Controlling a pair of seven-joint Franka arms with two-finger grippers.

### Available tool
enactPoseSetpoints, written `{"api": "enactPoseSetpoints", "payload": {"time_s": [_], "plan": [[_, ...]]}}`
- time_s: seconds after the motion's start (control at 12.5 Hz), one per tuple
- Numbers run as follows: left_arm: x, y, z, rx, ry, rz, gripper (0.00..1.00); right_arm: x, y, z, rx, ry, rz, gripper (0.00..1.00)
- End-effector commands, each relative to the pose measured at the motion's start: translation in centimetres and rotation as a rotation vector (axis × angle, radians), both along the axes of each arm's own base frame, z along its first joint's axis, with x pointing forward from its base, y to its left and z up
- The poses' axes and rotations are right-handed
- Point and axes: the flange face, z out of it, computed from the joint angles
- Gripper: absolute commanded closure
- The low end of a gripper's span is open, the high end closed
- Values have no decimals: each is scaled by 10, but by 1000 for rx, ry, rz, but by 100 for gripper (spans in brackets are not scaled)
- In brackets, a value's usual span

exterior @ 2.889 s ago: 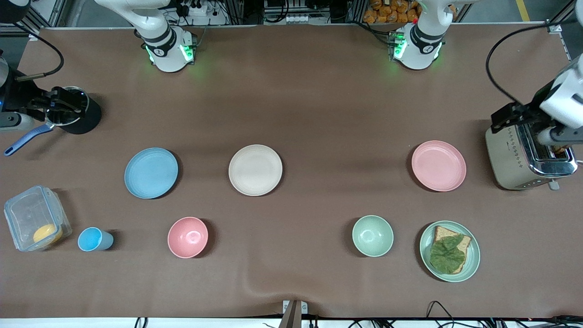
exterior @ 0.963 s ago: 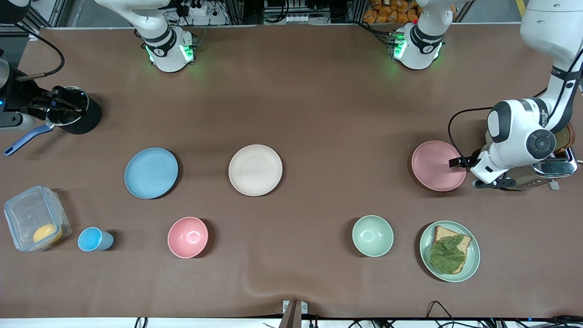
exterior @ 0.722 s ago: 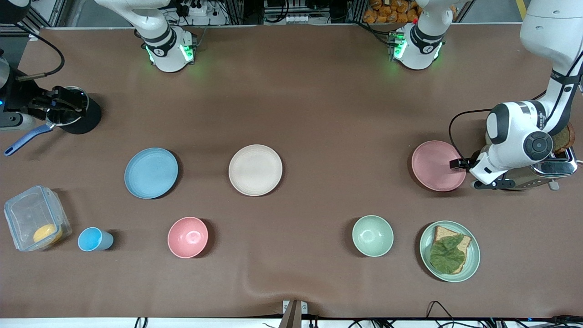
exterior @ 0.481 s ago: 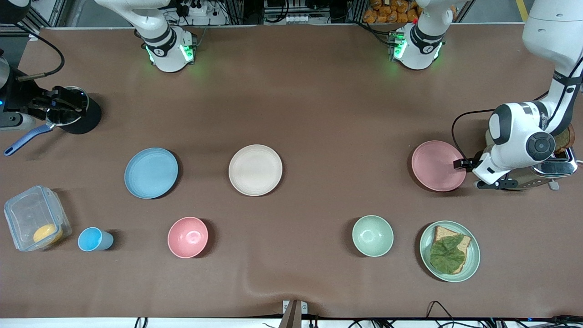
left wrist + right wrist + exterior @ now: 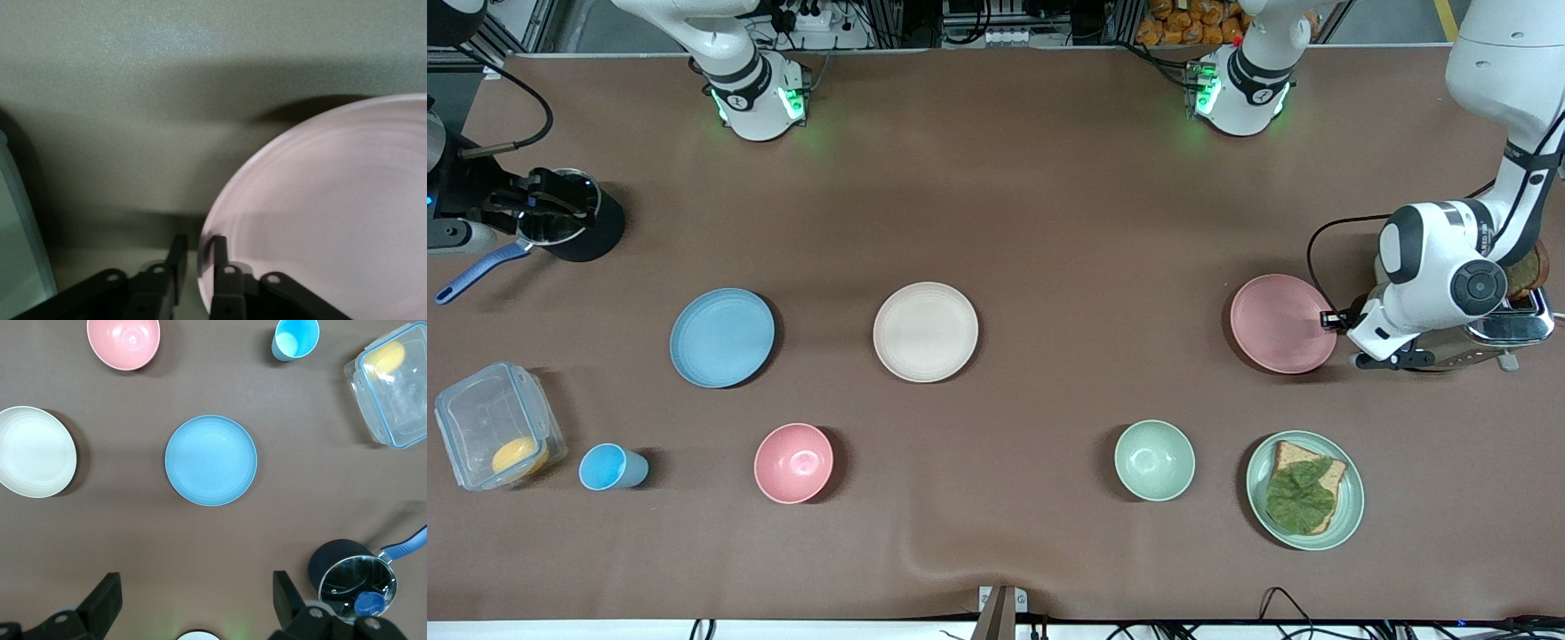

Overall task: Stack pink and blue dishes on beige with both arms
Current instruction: 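Lower the left gripper and pinch the pink plate's rim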

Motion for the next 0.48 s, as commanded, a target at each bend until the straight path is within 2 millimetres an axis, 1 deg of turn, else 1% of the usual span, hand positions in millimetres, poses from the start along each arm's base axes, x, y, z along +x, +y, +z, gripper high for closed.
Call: {"api": "enactPoseSetpoints", "payload": {"time_s": [0.0,0.08,0.24,0.32,0.4], "plan": [[6,-2,2,1,-17,-3,100,-5,-2,3,-4,1,-17,0],[9,-8,7,-3,-28,-8,100,-5,-2,3,-4,1,-17,0],[21,-28,29,-33,-57,-10,100,-6,-2,4,-4,-1,-17,0],[26,-44,45,-59,-60,-10,100,-5,-2,3,-4,1,-17,0],[35,-66,66,-91,-62,-9,100,-5,-2,3,-4,1,-17,0]]}}
